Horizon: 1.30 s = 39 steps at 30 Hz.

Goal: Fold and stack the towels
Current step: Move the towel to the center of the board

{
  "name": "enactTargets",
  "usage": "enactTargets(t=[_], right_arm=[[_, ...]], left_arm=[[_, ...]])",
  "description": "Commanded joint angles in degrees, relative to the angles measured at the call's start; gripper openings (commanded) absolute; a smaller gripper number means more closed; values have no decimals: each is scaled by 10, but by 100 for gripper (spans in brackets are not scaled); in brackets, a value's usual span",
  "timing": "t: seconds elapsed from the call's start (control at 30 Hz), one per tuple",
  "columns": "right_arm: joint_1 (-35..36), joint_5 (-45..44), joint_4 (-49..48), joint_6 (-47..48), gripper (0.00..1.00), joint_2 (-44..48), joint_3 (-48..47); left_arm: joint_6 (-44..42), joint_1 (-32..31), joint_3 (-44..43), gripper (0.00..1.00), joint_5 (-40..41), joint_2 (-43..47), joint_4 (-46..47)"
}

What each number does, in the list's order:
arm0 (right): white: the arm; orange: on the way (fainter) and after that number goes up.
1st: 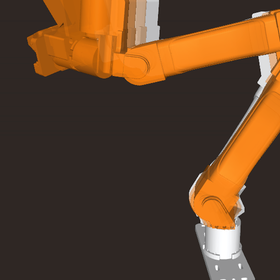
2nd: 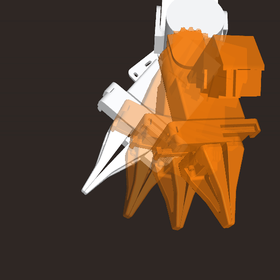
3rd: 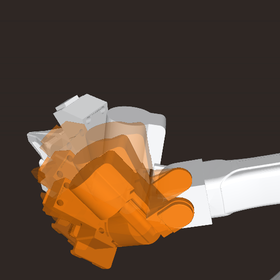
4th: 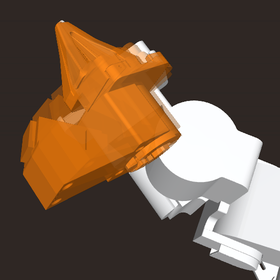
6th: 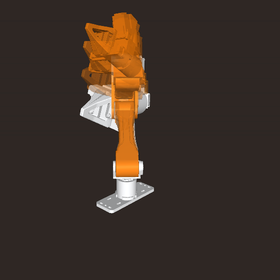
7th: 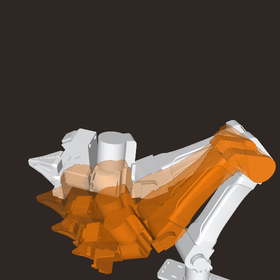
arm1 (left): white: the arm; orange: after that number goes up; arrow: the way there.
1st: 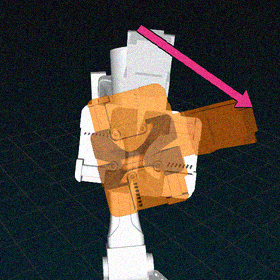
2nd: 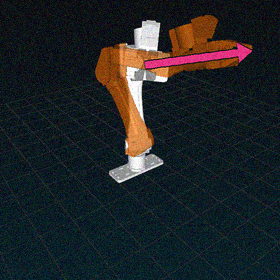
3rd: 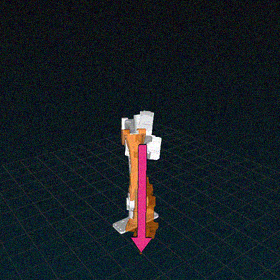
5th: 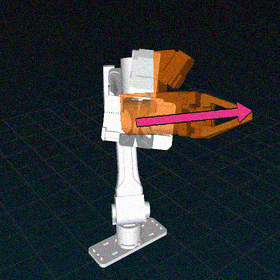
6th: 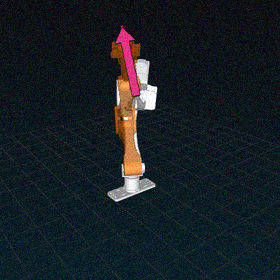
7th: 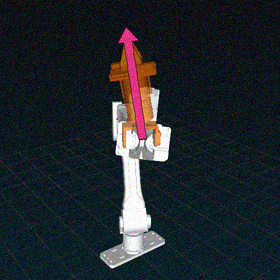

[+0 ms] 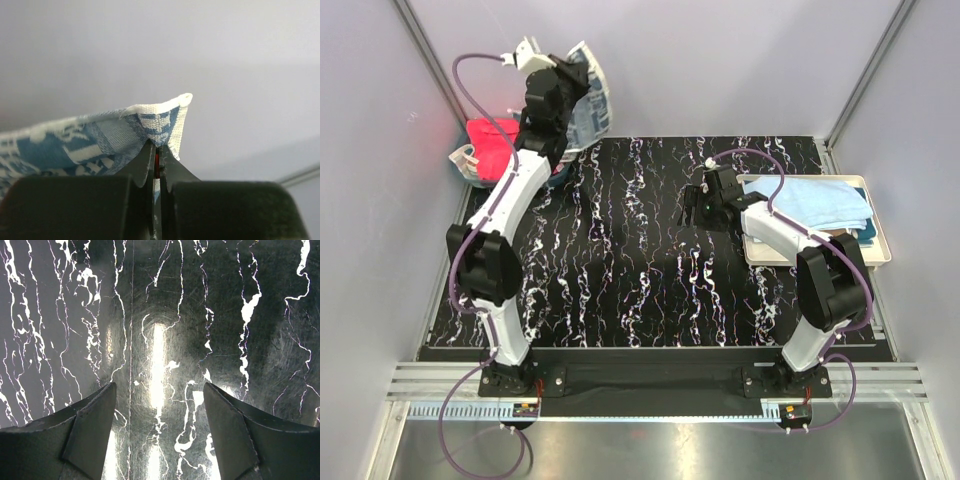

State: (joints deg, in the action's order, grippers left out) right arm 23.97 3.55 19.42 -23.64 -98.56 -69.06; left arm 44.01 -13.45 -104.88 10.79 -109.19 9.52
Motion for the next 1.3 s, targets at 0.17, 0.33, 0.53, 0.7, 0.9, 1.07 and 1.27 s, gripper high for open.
enactTargets(t=[0.17, 0.33, 0.53, 0.7, 0.9, 1.07, 1.27], right_arm=[[2, -20, 2, -1, 77, 45, -47], [2, -22, 10, -4, 77, 73, -66], [2, -31, 11, -10, 78, 127, -64], [2, -48, -10, -22, 79, 179, -29], [1, -56, -31, -14, 81, 140, -6], [2, -16, -55, -8, 81, 61, -27], [11, 30, -79, -50, 81, 51, 37]], left_arm=[[-126, -82, -146, 0, 9, 99, -28], [-165, -124, -175, 0, 0, 135, -49], [-178, -172, -183, 0, 0, 172, -93], [-102, -190, -47, 0, 69, 236, -145], [-9, -155, 121, 0, 113, 185, -156], [-1, -67, 6, 16, -10, -12, -214], [-47, -30, -16, 60, -67, -60, -216]])
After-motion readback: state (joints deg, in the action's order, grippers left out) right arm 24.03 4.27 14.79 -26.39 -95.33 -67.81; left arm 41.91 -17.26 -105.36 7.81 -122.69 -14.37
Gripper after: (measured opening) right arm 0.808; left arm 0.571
